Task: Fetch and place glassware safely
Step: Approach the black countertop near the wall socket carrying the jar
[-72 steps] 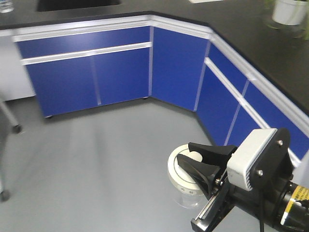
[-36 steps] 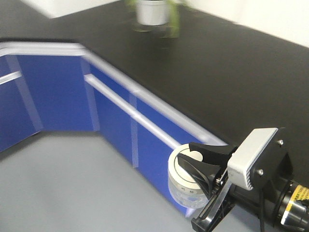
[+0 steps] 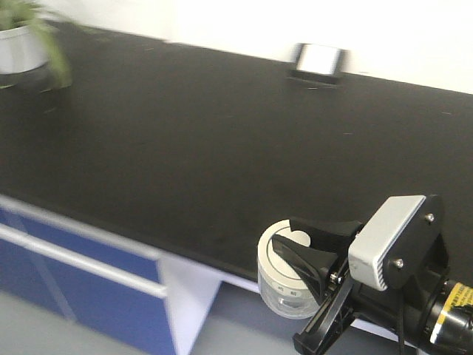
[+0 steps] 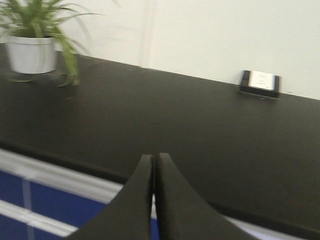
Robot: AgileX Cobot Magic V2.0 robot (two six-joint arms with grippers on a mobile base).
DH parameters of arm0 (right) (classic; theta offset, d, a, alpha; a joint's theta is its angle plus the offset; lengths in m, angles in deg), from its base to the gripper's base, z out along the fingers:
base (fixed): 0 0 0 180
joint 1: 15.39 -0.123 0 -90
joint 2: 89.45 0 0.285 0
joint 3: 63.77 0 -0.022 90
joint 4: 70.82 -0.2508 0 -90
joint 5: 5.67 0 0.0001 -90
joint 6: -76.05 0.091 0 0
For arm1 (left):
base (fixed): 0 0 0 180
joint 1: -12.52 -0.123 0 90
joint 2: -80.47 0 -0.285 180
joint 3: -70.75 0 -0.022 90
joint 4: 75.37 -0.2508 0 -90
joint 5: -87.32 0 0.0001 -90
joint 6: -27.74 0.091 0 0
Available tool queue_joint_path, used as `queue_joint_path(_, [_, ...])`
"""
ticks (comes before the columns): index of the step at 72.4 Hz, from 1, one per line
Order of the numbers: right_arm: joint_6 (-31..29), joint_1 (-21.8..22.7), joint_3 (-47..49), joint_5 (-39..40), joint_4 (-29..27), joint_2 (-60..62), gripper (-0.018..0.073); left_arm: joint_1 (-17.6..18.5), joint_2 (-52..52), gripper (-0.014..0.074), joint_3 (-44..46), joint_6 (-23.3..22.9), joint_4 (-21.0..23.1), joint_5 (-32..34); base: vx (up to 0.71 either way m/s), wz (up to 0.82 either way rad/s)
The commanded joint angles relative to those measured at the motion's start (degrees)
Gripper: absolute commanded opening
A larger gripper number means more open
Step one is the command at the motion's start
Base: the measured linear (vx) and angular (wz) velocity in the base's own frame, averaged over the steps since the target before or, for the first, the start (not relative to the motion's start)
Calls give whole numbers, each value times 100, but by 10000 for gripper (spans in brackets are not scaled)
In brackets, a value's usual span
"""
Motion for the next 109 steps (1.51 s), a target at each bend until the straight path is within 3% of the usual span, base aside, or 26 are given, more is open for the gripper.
queue_joint_path(1, [-36, -2, 190, 550, 48, 65, -1, 36, 76, -7, 146, -29, 47, 425, 18, -71])
queue_joint_path(49, [-36, -2, 190, 544, 48, 65, -1, 36, 76, -7, 146, -29, 47, 425, 13, -51])
queue_joint_path(109, [-36, -2, 190, 544, 48, 65, -1, 36, 76, -7, 146, -29, 47, 425, 3, -5])
